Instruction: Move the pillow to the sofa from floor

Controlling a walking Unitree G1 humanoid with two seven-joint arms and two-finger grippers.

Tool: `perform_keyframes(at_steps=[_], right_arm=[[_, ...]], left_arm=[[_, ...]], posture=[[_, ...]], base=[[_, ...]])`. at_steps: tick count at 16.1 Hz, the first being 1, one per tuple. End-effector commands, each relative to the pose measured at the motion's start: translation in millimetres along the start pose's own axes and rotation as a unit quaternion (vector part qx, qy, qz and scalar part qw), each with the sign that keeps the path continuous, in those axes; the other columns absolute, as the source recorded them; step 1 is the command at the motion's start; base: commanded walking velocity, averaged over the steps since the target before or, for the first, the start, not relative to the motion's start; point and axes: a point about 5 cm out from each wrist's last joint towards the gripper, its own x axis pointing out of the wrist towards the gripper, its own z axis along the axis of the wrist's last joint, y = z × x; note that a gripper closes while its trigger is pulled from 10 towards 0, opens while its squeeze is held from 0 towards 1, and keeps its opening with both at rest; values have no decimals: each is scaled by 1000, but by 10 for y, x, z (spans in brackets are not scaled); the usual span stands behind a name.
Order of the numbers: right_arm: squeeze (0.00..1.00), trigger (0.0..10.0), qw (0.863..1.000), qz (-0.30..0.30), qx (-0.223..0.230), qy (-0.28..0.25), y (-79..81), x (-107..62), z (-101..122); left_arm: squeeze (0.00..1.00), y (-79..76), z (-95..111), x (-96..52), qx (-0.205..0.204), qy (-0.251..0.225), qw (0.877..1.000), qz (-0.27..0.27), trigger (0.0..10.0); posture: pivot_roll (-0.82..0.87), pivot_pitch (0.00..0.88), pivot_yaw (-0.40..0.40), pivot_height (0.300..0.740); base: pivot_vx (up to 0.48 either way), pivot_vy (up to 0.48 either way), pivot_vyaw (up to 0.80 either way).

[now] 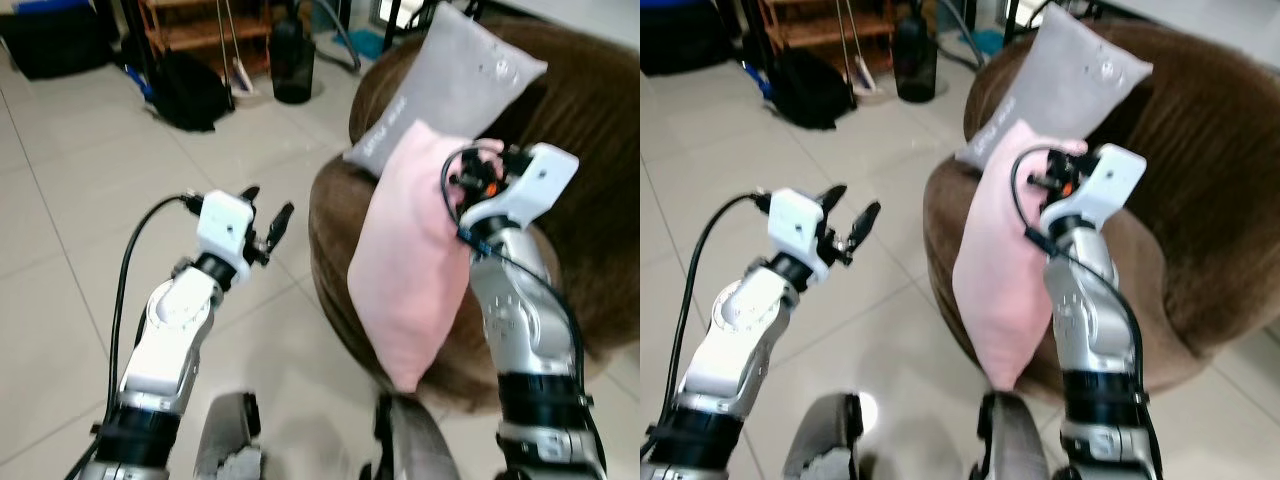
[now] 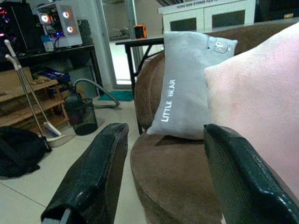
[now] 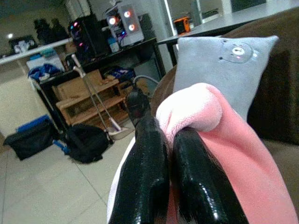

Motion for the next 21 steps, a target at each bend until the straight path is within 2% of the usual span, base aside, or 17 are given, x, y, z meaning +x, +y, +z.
perform_keyframes(at_steps=[1, 4, 7, 10, 14, 21], right_arm=[[0, 10000, 1000, 17, -21, -15, 20, -35, 80], [0, 10000, 999, 3, -36, 0, -104, -148, 10], [0, 10000, 999, -20, -30, -1, -173, -195, -1], [0, 10000, 999, -27, -34, 3, -192, -201, -13], [0, 10000, 999, -32, -22, 16, -215, -230, -84], [0, 10000, 999, -42, -18, 16, -239, -250, -100]], left_arm=[[0, -33, 11, -10, 22, -2, 1000, -9, 10000], [0, -8, -8, -14, 18, 4, 1000, 4, 10000], [0, -29, 38, -1, 13, -16, 1000, 0, 10000], [0, -64, 59, 4, 3, -24, 1000, -12, 10000], [0, -50, 52, 33, 6, -21, 1000, -14, 10000], [0, -21, 43, 48, 9, -16, 1000, -17, 10000]], posture=[[91, 26, -77, 685], [91, 28, -84, 710], [91, 26, -83, 740], [93, 23, -80, 740], [98, 19, -75, 740], [99, 25, -65, 740]], base=[[0, 0, 0], [0, 0, 0], [0, 0, 0], [0, 0, 0], [313, 0, 0], [380, 0, -747]])
